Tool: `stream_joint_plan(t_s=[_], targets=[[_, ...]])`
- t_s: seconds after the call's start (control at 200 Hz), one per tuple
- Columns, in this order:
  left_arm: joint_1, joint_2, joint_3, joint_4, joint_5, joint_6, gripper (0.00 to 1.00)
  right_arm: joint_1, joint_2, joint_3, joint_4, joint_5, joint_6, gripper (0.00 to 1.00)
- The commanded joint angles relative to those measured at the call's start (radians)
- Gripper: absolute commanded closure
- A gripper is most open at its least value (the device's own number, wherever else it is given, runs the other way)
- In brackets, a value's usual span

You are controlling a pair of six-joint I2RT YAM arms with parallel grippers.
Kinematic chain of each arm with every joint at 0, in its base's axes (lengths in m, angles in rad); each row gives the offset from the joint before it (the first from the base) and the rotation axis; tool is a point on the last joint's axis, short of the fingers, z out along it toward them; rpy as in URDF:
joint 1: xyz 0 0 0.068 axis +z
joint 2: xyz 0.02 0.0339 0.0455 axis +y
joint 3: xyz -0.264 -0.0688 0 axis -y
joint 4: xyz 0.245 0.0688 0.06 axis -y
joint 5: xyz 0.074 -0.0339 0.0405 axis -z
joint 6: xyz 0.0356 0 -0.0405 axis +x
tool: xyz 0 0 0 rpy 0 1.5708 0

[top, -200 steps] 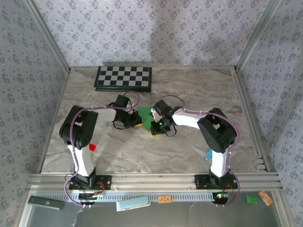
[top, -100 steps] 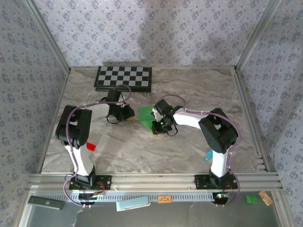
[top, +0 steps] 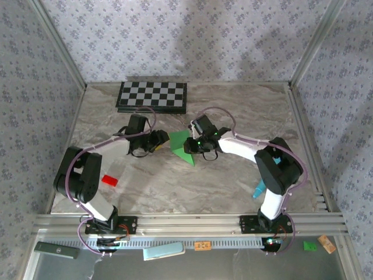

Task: Fold a paper plane with a square sheet of paper (pick it up from the middle)
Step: Third fold the triangle at the center of the table.

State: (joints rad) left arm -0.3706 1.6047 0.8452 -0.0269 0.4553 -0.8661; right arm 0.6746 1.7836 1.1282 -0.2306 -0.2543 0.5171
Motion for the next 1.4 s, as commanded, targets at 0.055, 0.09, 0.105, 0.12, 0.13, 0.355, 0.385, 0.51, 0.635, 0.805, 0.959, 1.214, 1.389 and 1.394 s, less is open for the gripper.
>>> stream_joint_plan(t_s=[0.055, 0.09, 0.105, 0.12, 0.13, 0.355, 0.385, 0.51, 0.635, 0.805, 0.959, 1.214, 1.389, 1.394], targets=[[-0.023, 0.009, -0.037, 0.113, 0.042, -0.137, 0.46, 0.003, 0.084, 0.055, 0.008, 0.06, 0.049, 0.76], [-0.024, 0.019, -0.047, 0.138, 0.055, -0.156, 0.47, 0.003, 0.098, 0.056, 0.004, 0.074, 0.056, 0.76], [-0.025, 0.022, -0.051, 0.148, 0.061, -0.164, 0.47, 0.002, 0.102, 0.056, 0.003, 0.078, 0.058, 0.76], [-0.025, 0.025, -0.054, 0.156, 0.064, -0.17, 0.48, 0.002, 0.11, 0.056, 0.002, 0.083, 0.06, 0.76], [-0.025, 0.028, -0.056, 0.162, 0.066, -0.174, 0.48, 0.001, 0.113, 0.056, 0.001, 0.086, 0.061, 0.76], [-0.029, 0.086, -0.063, 0.183, 0.099, -0.201, 0.64, -0.003, 0.151, 0.098, -0.051, 0.161, 0.058, 0.76], [-0.03, 0.094, -0.06, 0.19, 0.108, -0.203, 0.66, -0.005, 0.151, 0.096, -0.052, 0.158, 0.057, 0.76], [-0.031, 0.135, -0.043, 0.205, 0.136, -0.212, 0.72, -0.008, 0.158, 0.091, -0.056, 0.146, 0.049, 0.78], [-0.032, 0.166, -0.032, 0.212, 0.15, -0.223, 0.73, -0.013, 0.164, 0.085, -0.06, 0.141, 0.053, 0.8], [-0.034, 0.188, -0.017, 0.22, 0.161, -0.229, 0.73, -0.02, 0.169, 0.076, -0.049, 0.127, 0.057, 0.8], [-0.036, 0.202, -0.004, 0.221, 0.164, -0.231, 0.76, -0.026, 0.171, 0.076, -0.046, 0.117, 0.054, 0.8], [-0.042, 0.224, 0.022, 0.205, 0.171, -0.228, 0.76, -0.033, 0.173, 0.073, -0.035, 0.105, 0.055, 0.8], [-0.045, 0.234, 0.046, 0.179, 0.183, -0.209, 0.76, -0.038, 0.174, 0.073, -0.028, 0.095, 0.054, 0.81], [-0.045, 0.234, 0.047, 0.178, 0.183, -0.209, 0.76, -0.039, 0.174, 0.073, -0.029, 0.095, 0.054, 0.81]])
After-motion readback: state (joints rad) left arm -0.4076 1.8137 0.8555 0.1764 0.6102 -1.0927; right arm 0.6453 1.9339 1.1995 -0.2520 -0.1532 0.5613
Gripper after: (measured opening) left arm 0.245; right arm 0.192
